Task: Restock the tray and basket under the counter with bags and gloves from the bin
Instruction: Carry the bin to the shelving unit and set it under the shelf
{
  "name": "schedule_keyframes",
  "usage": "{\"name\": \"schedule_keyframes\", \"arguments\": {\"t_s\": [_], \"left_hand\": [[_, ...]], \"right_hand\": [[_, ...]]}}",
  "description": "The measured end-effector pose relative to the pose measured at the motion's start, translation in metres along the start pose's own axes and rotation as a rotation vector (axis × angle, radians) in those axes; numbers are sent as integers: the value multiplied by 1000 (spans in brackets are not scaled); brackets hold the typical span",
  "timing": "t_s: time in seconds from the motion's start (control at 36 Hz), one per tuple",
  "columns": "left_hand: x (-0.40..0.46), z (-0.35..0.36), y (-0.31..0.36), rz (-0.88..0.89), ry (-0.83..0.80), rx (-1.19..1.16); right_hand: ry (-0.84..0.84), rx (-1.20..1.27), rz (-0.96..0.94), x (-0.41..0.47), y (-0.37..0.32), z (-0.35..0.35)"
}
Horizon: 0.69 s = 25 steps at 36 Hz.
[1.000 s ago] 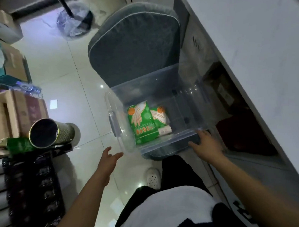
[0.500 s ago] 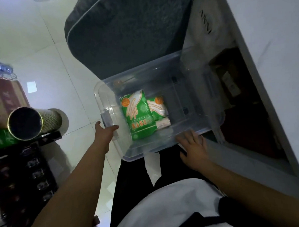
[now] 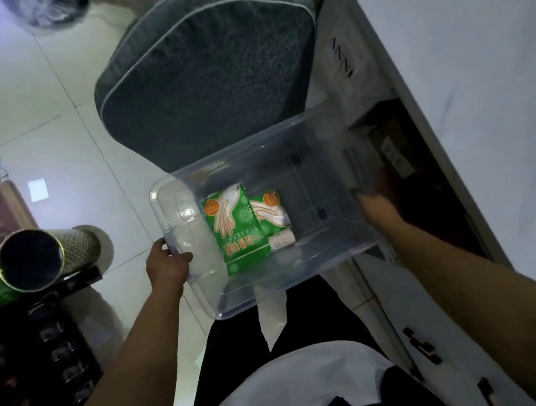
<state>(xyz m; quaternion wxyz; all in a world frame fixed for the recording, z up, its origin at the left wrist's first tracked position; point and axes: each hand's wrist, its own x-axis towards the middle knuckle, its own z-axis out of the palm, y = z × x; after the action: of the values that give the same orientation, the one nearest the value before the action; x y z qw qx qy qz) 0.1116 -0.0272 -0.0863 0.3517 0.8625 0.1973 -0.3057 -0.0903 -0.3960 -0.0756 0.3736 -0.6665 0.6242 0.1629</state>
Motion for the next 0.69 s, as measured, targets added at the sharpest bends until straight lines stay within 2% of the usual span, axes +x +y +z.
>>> {"name": "schedule_keyframes", "arguments": {"t_s": [0.08,0.11,0.19,0.31,0.5,0.58,0.69], "left_hand": [[9,-6,-3,7,25,13],[12,-8,-6,16,30,22],[18,-15,-14,47,68,84],[25,-21,-26,51,95,104],[40,-20,-15,51,-21,154],[48,-23,-11,52,-90,179],[56,-29,-3,-55,-219,66]], "right_hand": [[69,197,50,32,-15,1],[34,216,75,41,-19,3],[-221,198,90,55,-26,14],[-298,206,48,57,-18,23],[-338,299,44,37,17,9],[-335,452,153,10,33,0],[-304,614,240,-34,44,1]]}}
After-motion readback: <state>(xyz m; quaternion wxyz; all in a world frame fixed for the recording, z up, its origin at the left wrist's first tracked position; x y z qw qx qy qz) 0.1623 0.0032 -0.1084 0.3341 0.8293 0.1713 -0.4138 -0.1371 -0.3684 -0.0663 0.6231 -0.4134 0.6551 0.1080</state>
